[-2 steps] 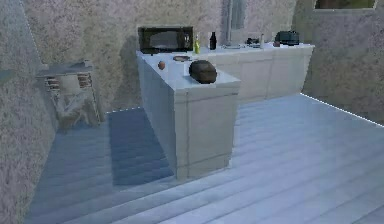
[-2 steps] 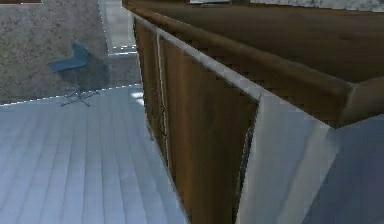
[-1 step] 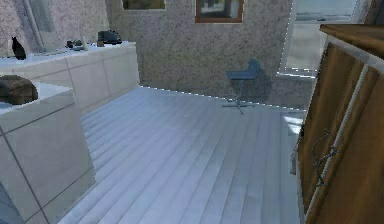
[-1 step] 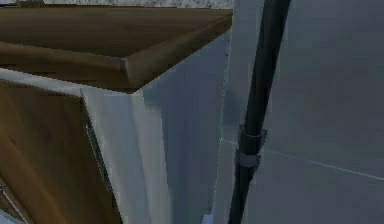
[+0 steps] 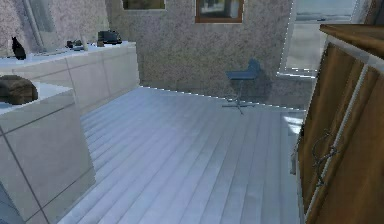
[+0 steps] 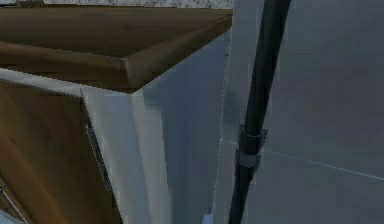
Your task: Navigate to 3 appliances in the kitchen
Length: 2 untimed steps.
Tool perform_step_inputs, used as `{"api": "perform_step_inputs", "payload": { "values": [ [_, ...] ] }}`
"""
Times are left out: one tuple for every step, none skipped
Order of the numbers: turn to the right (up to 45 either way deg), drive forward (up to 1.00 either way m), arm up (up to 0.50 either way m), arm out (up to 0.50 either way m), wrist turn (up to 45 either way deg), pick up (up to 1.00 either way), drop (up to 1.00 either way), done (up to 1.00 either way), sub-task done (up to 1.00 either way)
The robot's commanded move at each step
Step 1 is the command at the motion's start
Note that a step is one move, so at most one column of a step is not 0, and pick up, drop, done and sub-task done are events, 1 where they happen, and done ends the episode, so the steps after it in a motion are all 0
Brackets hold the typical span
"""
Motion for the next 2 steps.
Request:
{"api": "perform_step_inputs", "payload": {
  "values": [
    [-12.0, 0.00, 0.00, 0.00, 0.0, 0.00, 0.00, 0.00, 0.00],
    [-45.0, 0.00, 0.00, 0.00, 0.0, 0.00, 0.00, 0.00, 0.00]
  ]
}}
